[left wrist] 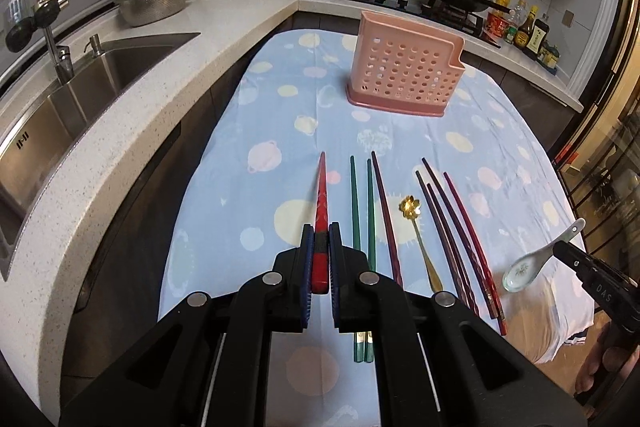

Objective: Organize utensils
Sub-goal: 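Lift the red chopstick with the left tool while the right tool carries the spoon to the pink holder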

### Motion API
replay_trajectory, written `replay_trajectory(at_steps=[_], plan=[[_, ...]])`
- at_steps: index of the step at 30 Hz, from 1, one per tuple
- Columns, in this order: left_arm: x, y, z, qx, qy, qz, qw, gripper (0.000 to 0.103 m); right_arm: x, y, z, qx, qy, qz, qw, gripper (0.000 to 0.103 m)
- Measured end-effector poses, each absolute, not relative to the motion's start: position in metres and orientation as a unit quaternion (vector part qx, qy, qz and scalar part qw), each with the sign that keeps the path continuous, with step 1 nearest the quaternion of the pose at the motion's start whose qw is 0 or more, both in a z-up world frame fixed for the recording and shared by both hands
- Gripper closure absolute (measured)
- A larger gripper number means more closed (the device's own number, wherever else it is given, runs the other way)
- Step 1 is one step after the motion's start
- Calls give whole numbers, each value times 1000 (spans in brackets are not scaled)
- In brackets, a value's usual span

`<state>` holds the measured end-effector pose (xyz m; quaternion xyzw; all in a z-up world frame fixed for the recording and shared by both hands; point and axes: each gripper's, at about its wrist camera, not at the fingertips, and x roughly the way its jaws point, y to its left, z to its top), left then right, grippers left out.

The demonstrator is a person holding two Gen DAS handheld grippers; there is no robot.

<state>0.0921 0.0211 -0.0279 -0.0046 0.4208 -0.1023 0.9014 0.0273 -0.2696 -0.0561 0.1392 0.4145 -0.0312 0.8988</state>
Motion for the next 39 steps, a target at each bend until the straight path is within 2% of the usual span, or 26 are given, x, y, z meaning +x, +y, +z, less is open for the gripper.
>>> replay_trajectory(at_steps=[12,28,33,39], plan=[[140,10,38,-5,349,-105,931,96,73,-274,-20,131,374,-16,918,98],[241,-25,162,-15,235,-112,965,96,218,-297,63,97,289,-33,952,98],[273,-44,184,-26,212,-125,969,96,265,-308,65,107,293,-39,949,98],[306,-64,173,-23,229,-129,965,96,302,-312,41,117,319,-41,940,98]])
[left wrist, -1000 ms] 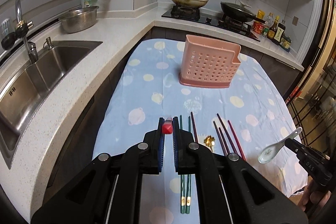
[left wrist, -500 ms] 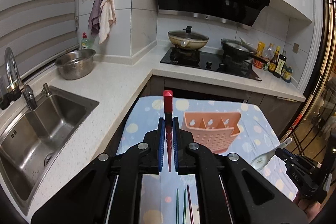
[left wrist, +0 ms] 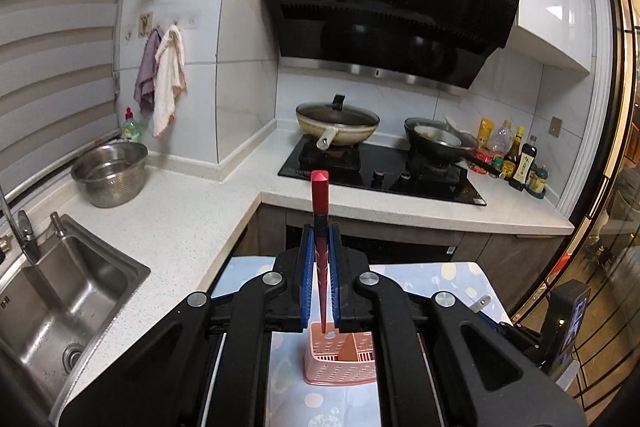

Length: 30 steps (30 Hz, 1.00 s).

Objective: Organize utensils
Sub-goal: 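Lift the red chopstick with the left tool while the right tool carries the spoon to the pink holder, then drop the red chopstick into the pink holder with the left tool while the right tool releases the spoon there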

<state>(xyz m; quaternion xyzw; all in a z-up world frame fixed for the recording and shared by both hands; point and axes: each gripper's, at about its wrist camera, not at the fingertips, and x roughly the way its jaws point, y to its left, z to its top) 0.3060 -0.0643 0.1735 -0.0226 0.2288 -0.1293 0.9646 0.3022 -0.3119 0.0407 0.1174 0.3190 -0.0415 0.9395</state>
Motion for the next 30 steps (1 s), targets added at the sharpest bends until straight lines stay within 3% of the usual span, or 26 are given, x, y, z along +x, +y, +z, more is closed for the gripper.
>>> replay_trajectory(at_steps=[9,10,11,12,14,24,30], plan=[[338,-75,124,-20,288,-129,949,95,324,-312,4,117,349,-40,929,97],[339,-75,121,-24,292,-130,947,95,322,-312,3,117,345,-43,930,93],[339,-73,118,-27,293,-128,947,90,321,-312,3,114,344,-45,931,91],[338,-72,117,-28,294,-124,947,75,319,-311,3,111,342,-48,932,87],[335,-70,115,-26,290,-115,950,59,314,-311,6,112,337,-51,933,83],[274,-48,106,-3,291,-108,951,41,236,-301,26,125,327,-29,936,81],[214,-32,66,20,327,-110,938,38,158,-284,15,125,340,-20,932,76]])
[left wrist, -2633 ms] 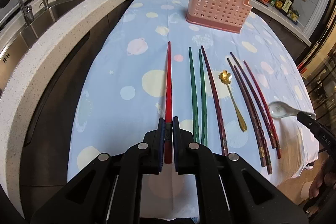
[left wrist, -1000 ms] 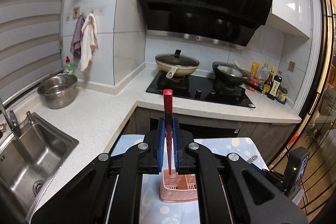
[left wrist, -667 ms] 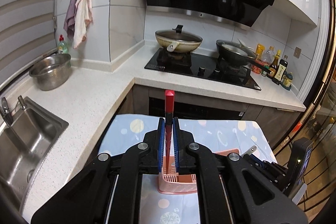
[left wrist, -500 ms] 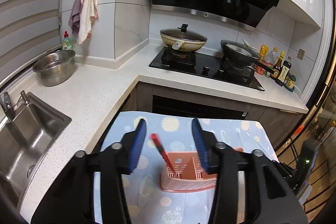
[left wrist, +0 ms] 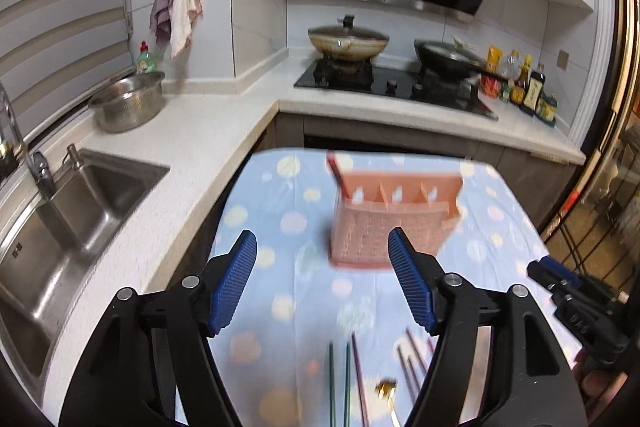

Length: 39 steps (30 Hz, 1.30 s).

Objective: Organize utensils
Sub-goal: 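Drop the red chopstick into the pink holder with the left tool while the right tool releases the spoon there, then move both tools back down toward the remaining utensils on the table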

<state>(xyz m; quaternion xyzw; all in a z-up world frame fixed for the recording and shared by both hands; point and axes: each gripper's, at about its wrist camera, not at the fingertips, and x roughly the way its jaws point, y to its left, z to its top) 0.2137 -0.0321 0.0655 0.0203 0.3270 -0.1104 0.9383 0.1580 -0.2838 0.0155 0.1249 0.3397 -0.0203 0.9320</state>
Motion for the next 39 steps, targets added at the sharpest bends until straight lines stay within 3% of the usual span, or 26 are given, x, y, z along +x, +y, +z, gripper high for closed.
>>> replay_trajectory(at_steps=[16,39], plan=[[95,5,-61,33,438,-86,894,38,6,-249,-74,107,426,-38,898,76],[60,8,-122,44,498,-91,861,38,-13,-227,-128,102,481,-10,871,79]])
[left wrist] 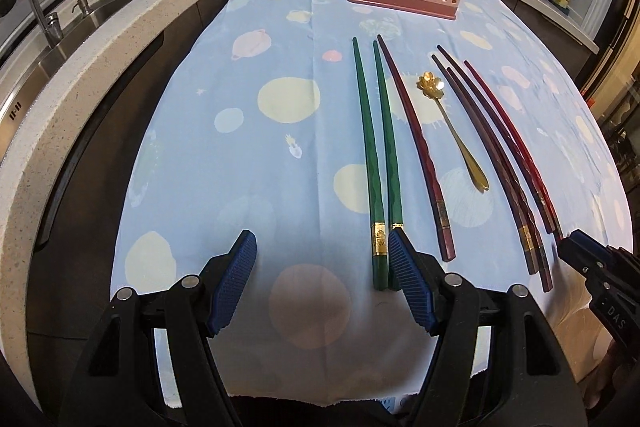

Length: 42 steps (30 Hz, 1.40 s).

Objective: Organize utensils
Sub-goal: 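Move both tools back down toward the remaining utensils on the table, then grasp a green chopstick with the left tool while the right tool grasps a red chopstick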

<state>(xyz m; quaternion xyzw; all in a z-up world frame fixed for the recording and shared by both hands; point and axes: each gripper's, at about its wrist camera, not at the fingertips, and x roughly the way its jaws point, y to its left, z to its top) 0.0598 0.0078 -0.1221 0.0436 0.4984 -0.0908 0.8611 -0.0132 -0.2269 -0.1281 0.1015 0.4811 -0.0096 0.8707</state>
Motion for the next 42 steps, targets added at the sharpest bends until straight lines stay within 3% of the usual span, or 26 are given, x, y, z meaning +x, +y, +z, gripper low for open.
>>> replay_trajectory(at_steps=[14,19,24,26,42], plan=[[64,7,-139,57,510,-87,854,41,-10,-228,-134,99,485,-12,869,84],[61,7,-137,56,507,-92,855,59,-9,-227,-134,92,483,-14,871,88],[60,9,-134,43,512,-108,851,90,-9,-229,-134,95,482,-15,871,95],[60,11,-132,32,515,-115,849,93,-9,-229,-134,96,481,-17,871,95],[51,20,-80,-3,473,-133,871,96,-20,-235,-88,112,433,-20,894,96]])
